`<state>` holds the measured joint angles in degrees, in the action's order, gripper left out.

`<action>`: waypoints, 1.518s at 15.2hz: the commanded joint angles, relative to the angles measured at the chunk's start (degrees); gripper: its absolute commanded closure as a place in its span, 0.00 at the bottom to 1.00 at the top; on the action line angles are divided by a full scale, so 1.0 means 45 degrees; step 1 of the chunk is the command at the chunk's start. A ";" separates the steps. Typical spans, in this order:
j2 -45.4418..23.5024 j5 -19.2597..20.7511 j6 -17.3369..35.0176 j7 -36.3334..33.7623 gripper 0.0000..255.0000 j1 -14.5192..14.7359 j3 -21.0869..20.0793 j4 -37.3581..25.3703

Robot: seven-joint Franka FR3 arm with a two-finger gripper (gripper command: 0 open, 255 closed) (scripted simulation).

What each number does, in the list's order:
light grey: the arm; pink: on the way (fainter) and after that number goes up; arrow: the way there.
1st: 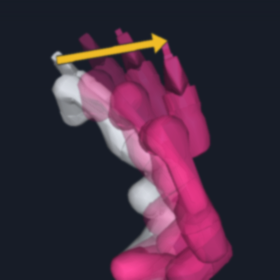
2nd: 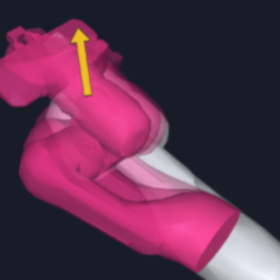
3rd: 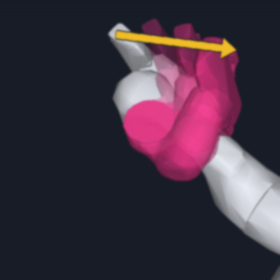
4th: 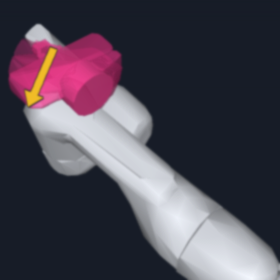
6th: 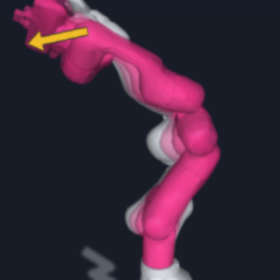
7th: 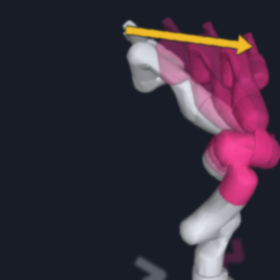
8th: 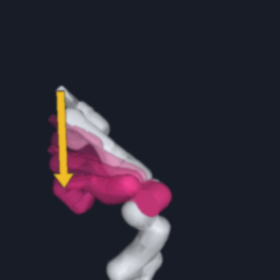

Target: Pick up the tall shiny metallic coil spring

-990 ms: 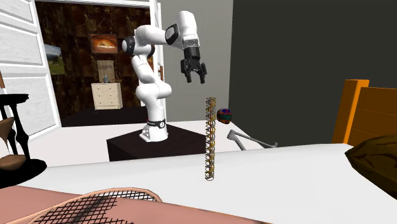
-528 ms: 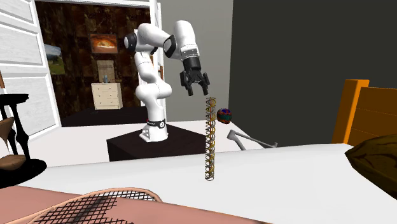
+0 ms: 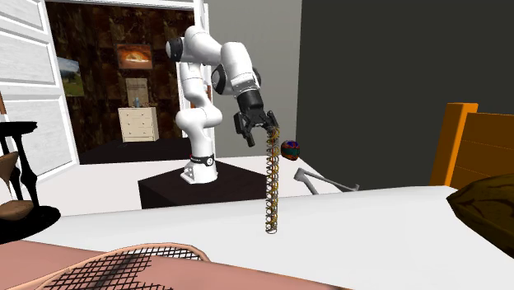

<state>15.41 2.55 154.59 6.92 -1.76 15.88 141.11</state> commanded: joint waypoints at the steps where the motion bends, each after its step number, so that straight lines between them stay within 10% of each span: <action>1: -0.1009 -0.0834 0.1003 0.0697 0.00 0.0330 0.0520 -0.0338; 7: -0.3955 -0.6089 0.2639 0.4951 0.00 0.1219 0.1576 -0.2108; 16: -0.4987 -0.8939 0.3534 0.7357 0.00 0.0719 0.0712 -0.2074; 17: -0.4989 -0.8979 0.3540 0.7399 1.00 0.0707 0.0702 -0.2069; 23: -0.4968 -0.8929 0.3526 0.7358 1.00 0.0717 0.0720 -0.2064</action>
<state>-6.91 -37.61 170.46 40.00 1.48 19.12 131.80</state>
